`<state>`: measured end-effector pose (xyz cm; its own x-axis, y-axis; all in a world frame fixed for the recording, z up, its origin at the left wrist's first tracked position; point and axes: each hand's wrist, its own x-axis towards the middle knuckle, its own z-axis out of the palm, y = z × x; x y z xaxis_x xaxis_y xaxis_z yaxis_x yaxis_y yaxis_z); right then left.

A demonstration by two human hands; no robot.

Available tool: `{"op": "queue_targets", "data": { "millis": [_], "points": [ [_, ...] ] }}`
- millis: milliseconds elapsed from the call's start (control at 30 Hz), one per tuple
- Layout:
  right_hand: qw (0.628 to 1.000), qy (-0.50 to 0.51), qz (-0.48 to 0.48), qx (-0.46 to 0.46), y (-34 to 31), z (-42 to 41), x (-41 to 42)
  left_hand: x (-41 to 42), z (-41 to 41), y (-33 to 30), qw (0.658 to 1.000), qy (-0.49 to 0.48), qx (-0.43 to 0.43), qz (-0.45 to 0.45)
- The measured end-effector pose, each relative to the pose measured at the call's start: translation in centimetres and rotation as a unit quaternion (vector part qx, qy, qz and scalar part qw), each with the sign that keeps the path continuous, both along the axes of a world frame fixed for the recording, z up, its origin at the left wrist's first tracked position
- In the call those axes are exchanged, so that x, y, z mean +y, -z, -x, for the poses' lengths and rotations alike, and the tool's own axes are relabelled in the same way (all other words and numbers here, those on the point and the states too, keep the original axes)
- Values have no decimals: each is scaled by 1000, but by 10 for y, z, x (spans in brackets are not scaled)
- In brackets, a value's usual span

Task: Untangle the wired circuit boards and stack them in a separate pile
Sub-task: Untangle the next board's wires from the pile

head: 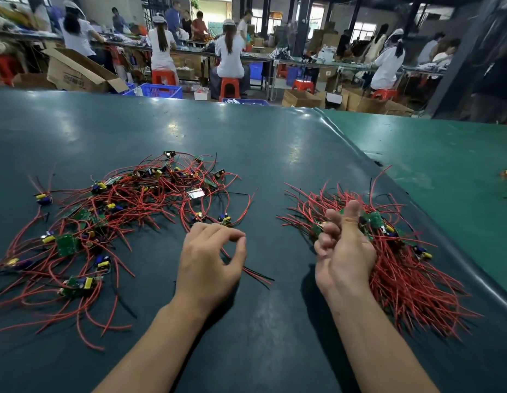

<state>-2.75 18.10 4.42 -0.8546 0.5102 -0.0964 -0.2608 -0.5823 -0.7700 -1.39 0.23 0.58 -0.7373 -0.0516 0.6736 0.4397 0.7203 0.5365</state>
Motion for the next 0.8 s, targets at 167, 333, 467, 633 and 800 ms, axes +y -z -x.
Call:
{"op": "queue_targets", "data": {
  "millis": [167,333,467,633,800],
  "points": [
    [999,-43,-27,1,4,0,-9,-11,13,5,980,-118,-142,78],
    [971,-139,-197,-11,17,-5,-27,-15,19,7,968,-142,-185,88],
    [930,-178,-321,-12,24,-8,-37,-12,22,3,955,-186,-212,94],
    [910,-212,-354,-34,28,-5,-40,-11,15,-5,987,-160,-22,21],
    [913,-313,-252,77,23,-9,-41,-8,-1,-10,987,-25,147,65]
  ]
}}
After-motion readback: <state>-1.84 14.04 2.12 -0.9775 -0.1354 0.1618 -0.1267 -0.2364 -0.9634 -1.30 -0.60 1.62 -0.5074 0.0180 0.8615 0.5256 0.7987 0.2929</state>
